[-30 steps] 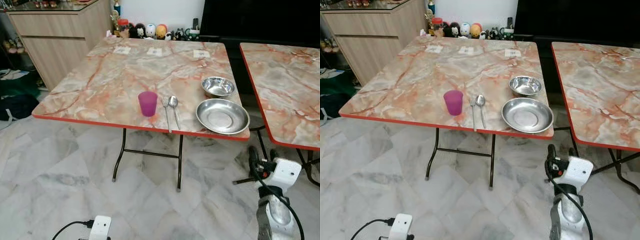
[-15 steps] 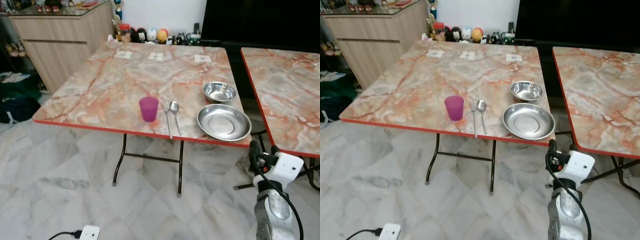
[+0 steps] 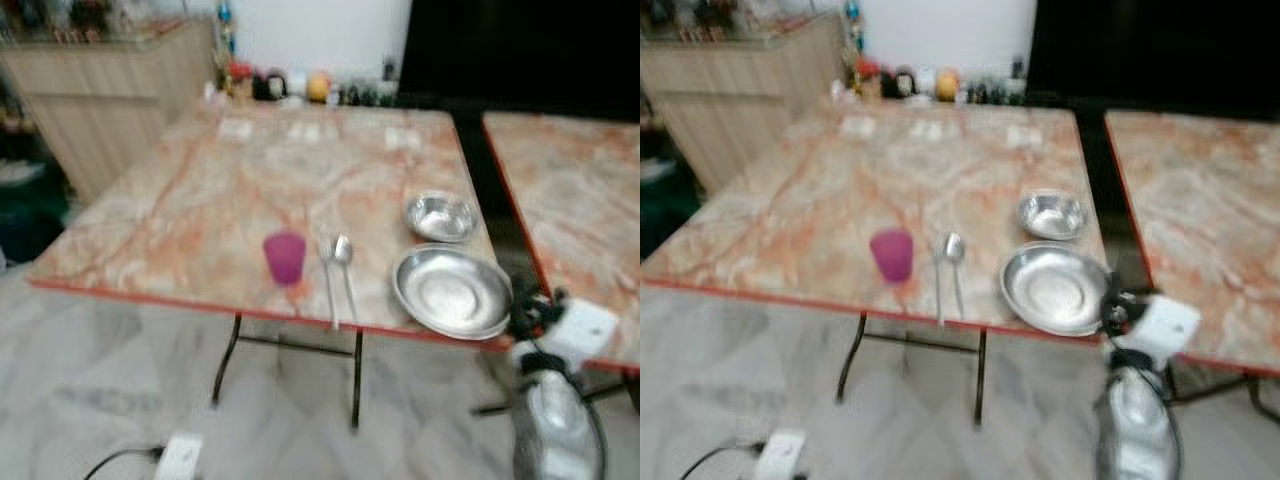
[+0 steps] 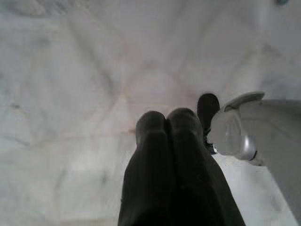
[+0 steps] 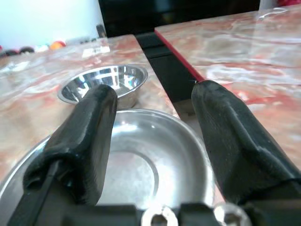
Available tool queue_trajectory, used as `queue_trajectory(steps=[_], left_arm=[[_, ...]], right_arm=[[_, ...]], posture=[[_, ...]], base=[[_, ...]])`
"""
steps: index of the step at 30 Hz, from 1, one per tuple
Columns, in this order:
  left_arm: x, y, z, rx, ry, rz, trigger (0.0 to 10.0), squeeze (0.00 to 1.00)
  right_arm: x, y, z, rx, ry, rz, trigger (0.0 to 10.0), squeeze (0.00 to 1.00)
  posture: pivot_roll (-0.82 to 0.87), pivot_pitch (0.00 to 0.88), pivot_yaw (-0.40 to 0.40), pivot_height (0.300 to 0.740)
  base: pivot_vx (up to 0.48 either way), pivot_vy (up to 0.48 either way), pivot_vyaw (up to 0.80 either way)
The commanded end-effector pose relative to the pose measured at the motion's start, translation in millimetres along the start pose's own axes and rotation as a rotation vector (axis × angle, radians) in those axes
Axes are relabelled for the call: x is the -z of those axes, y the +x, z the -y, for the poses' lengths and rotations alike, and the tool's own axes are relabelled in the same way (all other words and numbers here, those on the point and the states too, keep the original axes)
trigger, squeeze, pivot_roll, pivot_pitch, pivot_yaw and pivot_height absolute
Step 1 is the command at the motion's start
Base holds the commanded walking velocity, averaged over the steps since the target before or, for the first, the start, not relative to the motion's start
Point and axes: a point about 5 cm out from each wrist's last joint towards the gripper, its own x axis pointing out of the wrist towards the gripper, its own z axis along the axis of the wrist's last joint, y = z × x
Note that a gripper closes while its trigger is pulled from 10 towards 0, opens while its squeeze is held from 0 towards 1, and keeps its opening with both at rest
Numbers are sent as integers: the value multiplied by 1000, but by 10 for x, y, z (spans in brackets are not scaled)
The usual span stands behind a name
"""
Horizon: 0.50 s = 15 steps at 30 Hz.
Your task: Setting the table
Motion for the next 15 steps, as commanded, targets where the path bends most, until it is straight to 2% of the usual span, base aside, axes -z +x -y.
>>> queue_trajectory(steps=[1, 8, 12, 15], left_arm=[[-35, 15, 90, 22, 4, 7, 10000, 0], [-46, 17, 97, 24, 6, 11, 10000, 0], [-49, 18, 99, 24, 6, 12, 10000, 0], [-53, 19, 105, 27, 9, 12, 10000, 0]], right_arm=[[-36, -12, 134, 47, -8, -1, 10000, 0], [-110, 42, 153, 78, 40, -1, 10000, 0], [-108, 75, 165, 109, 108, -40, 10000, 0], [-80, 122, 210, 141, 204, -106, 10000, 0]], posture=[[71, 0, -16, 740], [76, 0, -19, 740], [76, 0, -17, 740], [75, 0, -17, 740]], base=[[0, 0, 0], [0, 0, 0], [0, 0, 0], [0, 0, 0]])
